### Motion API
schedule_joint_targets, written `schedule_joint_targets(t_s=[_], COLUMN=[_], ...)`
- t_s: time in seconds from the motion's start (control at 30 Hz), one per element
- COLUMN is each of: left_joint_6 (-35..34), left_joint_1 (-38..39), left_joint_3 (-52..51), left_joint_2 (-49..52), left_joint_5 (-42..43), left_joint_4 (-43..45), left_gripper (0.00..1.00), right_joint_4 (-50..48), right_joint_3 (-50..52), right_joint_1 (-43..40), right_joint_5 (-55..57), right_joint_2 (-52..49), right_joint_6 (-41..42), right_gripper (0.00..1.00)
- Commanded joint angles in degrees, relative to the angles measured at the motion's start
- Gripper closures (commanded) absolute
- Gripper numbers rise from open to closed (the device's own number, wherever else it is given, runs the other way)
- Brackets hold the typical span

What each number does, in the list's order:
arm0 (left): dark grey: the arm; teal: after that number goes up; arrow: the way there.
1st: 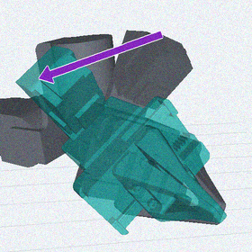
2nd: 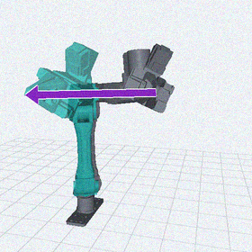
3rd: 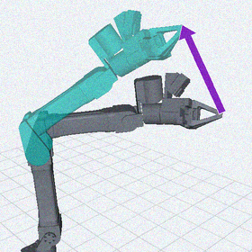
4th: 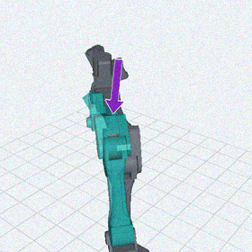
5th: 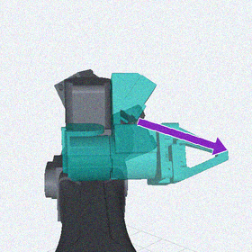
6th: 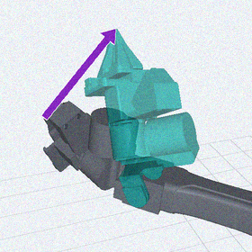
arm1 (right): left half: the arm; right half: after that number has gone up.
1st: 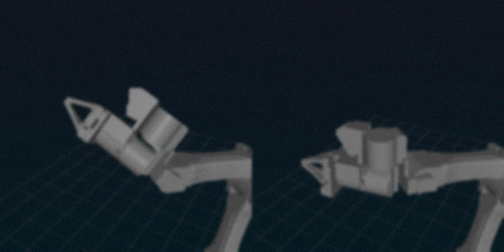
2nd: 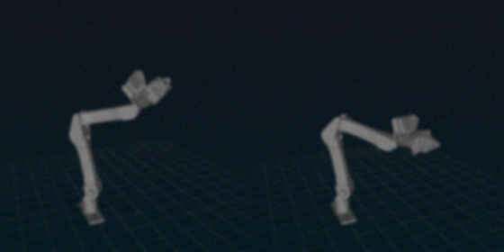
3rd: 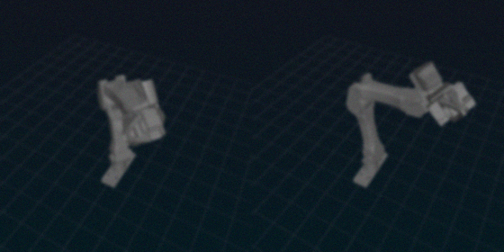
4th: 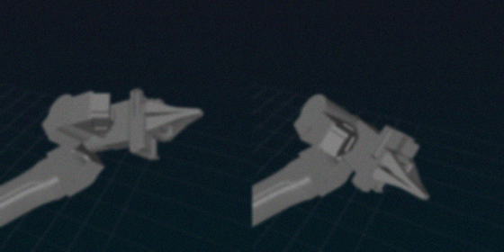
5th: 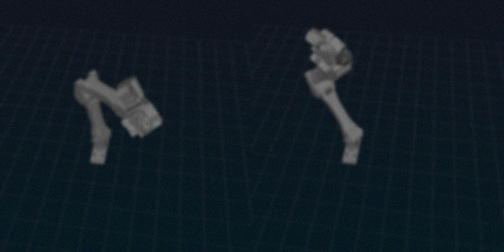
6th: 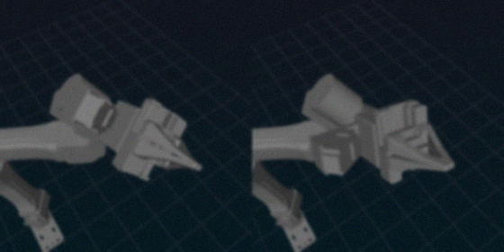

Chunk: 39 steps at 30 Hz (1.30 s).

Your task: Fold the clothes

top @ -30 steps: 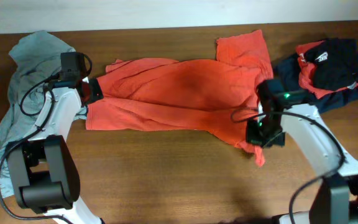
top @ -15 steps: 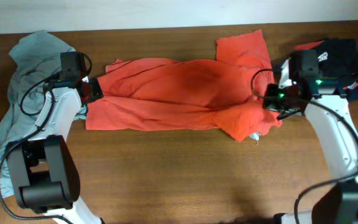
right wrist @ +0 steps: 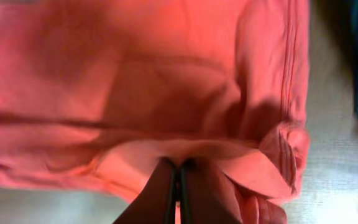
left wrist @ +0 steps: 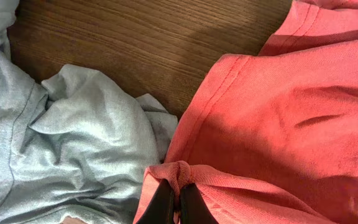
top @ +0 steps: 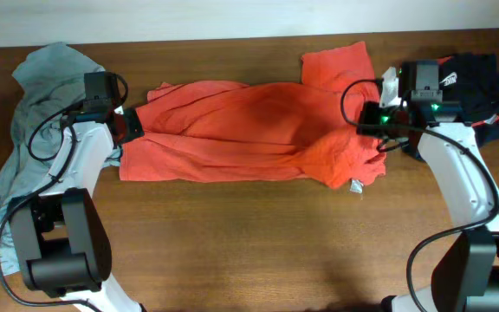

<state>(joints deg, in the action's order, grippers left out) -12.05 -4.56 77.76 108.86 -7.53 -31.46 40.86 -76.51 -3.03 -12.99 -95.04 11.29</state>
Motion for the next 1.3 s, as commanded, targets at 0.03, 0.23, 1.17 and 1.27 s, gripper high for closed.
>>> schedule_joint_targets(t_s=[0.03, 0.23, 1.17, 1.27], left_joint_6=[-0.31, -0.31, -0.28, -0.28], left_joint_1=[0.02, 0.0, 0.07, 0.07], left_joint_3=[-0.15, -0.15, -0.15, -0.07], left_joint_2=[-0.22, -0.22, -0.22, -0.24], left_joint_5=[-0.46, -0.94, -2.82, -2.69], left_joint_4=[0.2, 0.31, 0.74, 0.35], left_gripper=[0.99, 0.99, 0.27, 0.07], right_joint_4=[-3.45, -2.64, 2.32, 4.46], right_joint_3=[-2.27, -2.27, -3.1, -5.62], right_joint_1=[-0.9, -1.97, -1.51, -1.51], right_joint_5=[0.59, 0.61, 0.09, 0.11], right_joint_2=[-0.68, -6.58, -10.43, -10.43], right_joint_6=[1.92, 2.73, 0.96, 0.94], right_gripper=[0.96, 0.96, 0.37, 0.35])
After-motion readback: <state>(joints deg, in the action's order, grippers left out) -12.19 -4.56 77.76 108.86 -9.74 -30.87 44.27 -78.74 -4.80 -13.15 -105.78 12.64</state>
